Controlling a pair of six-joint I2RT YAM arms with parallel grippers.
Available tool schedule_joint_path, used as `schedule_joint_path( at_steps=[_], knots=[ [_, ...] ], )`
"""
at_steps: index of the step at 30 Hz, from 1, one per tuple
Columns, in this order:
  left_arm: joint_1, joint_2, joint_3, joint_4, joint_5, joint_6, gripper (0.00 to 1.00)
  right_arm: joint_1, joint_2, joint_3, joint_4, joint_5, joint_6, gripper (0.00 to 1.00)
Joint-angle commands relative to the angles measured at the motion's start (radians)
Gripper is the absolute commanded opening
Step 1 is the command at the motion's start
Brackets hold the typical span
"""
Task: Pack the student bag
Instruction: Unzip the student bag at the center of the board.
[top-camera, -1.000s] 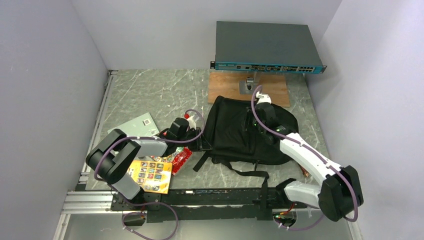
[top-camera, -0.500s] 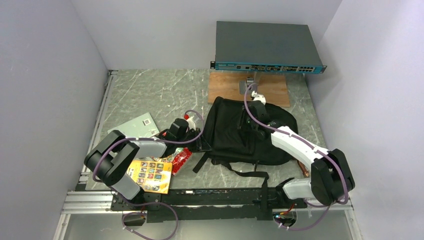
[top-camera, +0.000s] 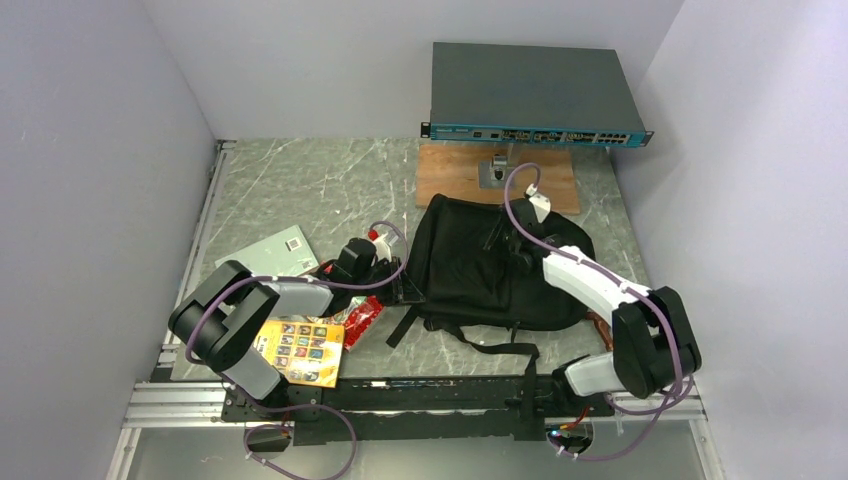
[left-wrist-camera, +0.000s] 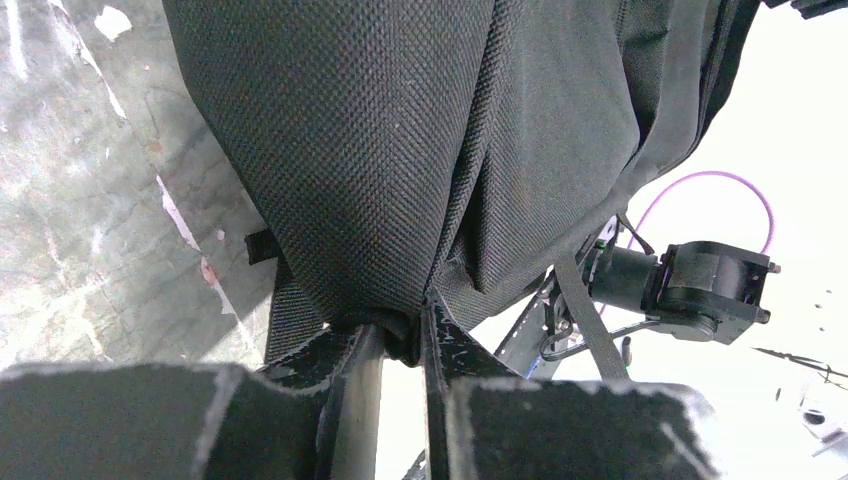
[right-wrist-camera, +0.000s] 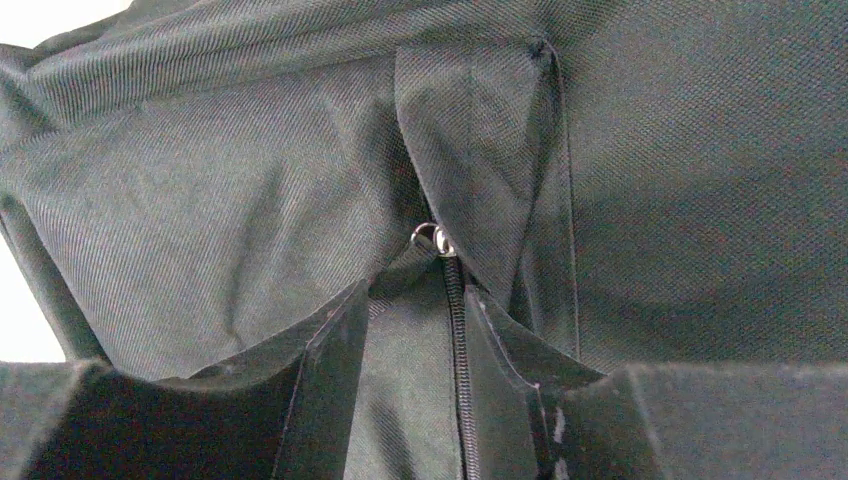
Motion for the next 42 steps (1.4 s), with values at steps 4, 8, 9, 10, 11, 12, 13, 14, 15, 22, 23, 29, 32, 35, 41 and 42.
schedule_joint_path(
  at_steps=[4,8,9,10,11,12,13,14,15,22,23,29,32,35,41,42],
  knots=[
    [-0.011,-0.025,0.009,0.021,0.048,0.005,0.00,-0.025,0.076,0.076,0.008,0.008,0.124,0.38],
    [-0.013,-0.017,-0.002,0.040,0.055,-0.010,0.00,-0.024,0.124,0.120,-0.012,-0.011,0.119,0.36],
    [-0.014,-0.016,-0.006,0.046,0.059,-0.012,0.00,-0.025,0.129,0.124,-0.014,-0.011,0.118,0.36],
    [-0.014,-0.016,-0.009,0.048,0.060,-0.012,0.00,-0.023,0.131,0.126,-0.014,-0.015,0.107,0.37],
    [-0.014,-0.012,-0.008,0.045,0.058,-0.009,0.00,-0.022,0.132,0.127,-0.009,-0.014,0.094,0.37],
    [-0.014,-0.008,-0.004,0.038,0.057,-0.006,0.00,-0.017,0.133,0.131,-0.008,-0.003,0.081,0.37],
    [-0.014,-0.003,0.006,0.029,0.060,-0.003,0.00,-0.013,0.141,0.137,-0.014,0.008,0.072,0.38],
    [-0.014,0.002,0.020,0.025,0.063,-0.002,0.00,-0.012,0.148,0.144,-0.031,0.011,0.068,0.38],
    [-0.014,0.004,0.025,0.030,0.067,-0.006,0.00,-0.012,0.158,0.147,-0.038,0.008,0.066,0.39],
    [-0.020,0.003,0.037,0.018,0.072,-0.008,0.00,-0.015,0.211,0.113,0.002,-0.124,0.103,0.49],
    [-0.020,-0.001,0.036,0.017,0.075,-0.008,0.00,-0.015,0.213,0.108,0.005,-0.124,0.104,0.46],
    [-0.020,-0.011,0.077,-0.066,0.069,0.034,0.00,-0.015,0.158,0.083,-0.026,-0.079,0.006,0.15],
    [-0.020,0.005,0.084,-0.058,0.061,0.033,0.00,-0.015,0.117,0.079,-0.050,-0.108,-0.081,0.00],
    [-0.019,0.028,0.080,-0.027,0.067,0.002,0.00,-0.015,0.074,0.064,-0.069,-0.184,-0.180,0.00],
    [-0.012,0.059,0.106,-0.030,0.056,-0.005,0.00,-0.012,0.011,0.067,-0.247,-0.335,-0.288,0.00],
    [-0.011,0.057,0.101,-0.016,0.048,-0.008,0.00,-0.009,-0.011,0.051,-0.273,-0.375,-0.291,0.00]
  ],
)
